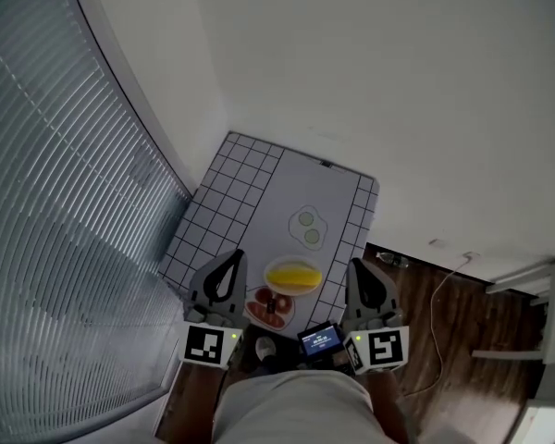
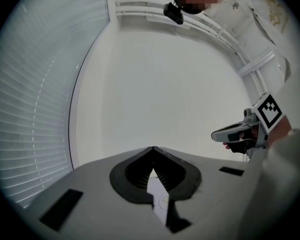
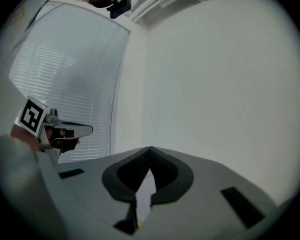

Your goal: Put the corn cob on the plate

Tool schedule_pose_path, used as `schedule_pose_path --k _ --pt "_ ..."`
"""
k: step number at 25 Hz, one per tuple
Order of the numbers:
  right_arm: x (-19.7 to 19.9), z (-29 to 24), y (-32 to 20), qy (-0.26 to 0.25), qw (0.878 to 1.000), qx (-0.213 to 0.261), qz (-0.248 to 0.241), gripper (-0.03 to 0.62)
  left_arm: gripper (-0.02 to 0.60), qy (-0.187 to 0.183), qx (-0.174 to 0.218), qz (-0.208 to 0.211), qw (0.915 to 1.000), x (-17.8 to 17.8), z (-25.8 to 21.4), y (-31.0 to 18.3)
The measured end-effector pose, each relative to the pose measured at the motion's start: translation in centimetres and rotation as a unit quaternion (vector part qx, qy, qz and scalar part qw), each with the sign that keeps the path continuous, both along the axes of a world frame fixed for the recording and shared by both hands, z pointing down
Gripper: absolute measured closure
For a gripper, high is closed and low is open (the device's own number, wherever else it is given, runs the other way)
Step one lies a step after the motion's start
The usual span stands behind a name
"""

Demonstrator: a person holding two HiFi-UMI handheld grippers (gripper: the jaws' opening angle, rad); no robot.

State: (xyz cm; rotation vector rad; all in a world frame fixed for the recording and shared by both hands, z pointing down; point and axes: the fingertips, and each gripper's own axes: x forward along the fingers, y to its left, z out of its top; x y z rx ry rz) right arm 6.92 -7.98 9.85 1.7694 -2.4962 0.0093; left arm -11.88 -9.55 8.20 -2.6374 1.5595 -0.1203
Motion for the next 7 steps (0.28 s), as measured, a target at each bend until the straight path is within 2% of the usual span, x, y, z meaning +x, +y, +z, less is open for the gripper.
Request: schedule_pose_path --k 7 --pt "0.09 0.52 -0.27 0.002 1.000 -0.006 -0.003 0.588 0.572 0.002 0.003 -0.003 1.0000 -0.63 -0.12 -0.57"
